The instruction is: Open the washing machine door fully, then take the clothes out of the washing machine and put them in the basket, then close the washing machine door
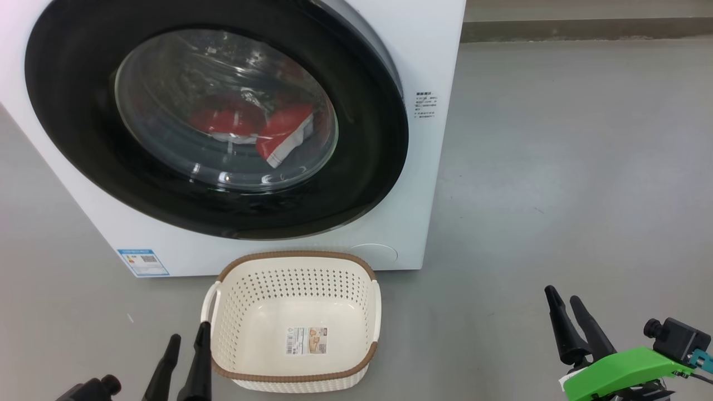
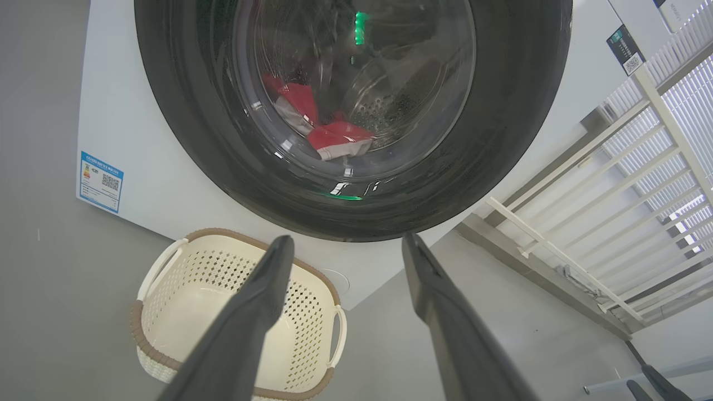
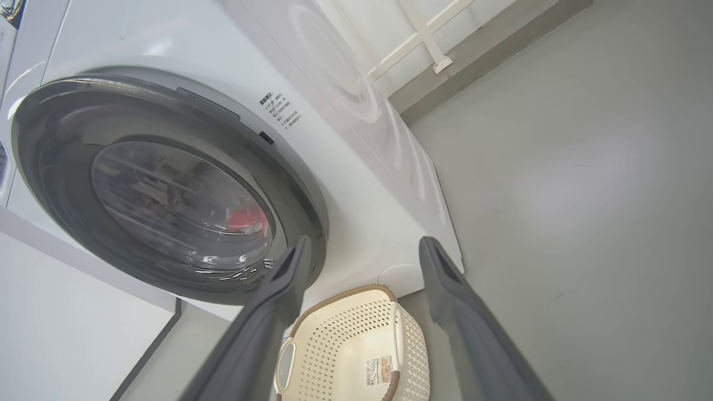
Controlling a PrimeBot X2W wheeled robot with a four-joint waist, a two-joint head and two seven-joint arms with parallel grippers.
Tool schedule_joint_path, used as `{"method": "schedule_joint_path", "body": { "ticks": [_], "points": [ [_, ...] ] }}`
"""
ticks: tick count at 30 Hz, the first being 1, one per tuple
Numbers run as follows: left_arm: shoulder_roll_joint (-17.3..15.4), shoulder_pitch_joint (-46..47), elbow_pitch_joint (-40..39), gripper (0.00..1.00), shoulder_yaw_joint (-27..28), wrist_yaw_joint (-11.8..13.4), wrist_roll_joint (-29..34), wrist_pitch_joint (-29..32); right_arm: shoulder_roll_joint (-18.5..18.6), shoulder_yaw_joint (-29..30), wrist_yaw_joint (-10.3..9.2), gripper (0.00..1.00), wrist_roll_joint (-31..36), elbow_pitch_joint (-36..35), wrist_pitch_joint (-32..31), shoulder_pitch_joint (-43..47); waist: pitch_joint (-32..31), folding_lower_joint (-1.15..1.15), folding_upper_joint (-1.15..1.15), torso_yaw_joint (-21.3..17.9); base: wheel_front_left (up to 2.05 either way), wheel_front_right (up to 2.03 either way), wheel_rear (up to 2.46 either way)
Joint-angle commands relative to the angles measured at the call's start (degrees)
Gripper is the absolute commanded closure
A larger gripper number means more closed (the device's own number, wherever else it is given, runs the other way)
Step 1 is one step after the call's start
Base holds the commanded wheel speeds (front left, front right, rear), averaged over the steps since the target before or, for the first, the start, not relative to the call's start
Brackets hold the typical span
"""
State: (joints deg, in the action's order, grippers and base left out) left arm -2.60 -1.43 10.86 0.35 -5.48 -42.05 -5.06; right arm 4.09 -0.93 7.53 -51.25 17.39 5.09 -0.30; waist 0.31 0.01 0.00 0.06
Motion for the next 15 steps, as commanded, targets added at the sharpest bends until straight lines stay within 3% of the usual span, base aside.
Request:
{"method": "schedule_joint_path", "body": {
  "ticks": [1, 15],
  "points": [
    [-0.88, 0.28, -2.02, 0.0, 0.93, 0.52, 2.41, -0.79, 1.12, -0.95, -0.02, 0.0, 2.02, -1.75, 0.85, -0.82, 0.04, 0.0, 0.0, 0.01, 0.0, 0.0, 0.0],
    [-1.18, -0.1, -3.26, 0.0, 0.94, 0.96, 11.95, -3.17, 1.4, -0.72, -0.03, 0.0, 9.99, -2.21, 3.2, -0.21, 0.47, 0.0, 0.0, -0.1, 0.0, 0.0, 0.0]
  ]
}}
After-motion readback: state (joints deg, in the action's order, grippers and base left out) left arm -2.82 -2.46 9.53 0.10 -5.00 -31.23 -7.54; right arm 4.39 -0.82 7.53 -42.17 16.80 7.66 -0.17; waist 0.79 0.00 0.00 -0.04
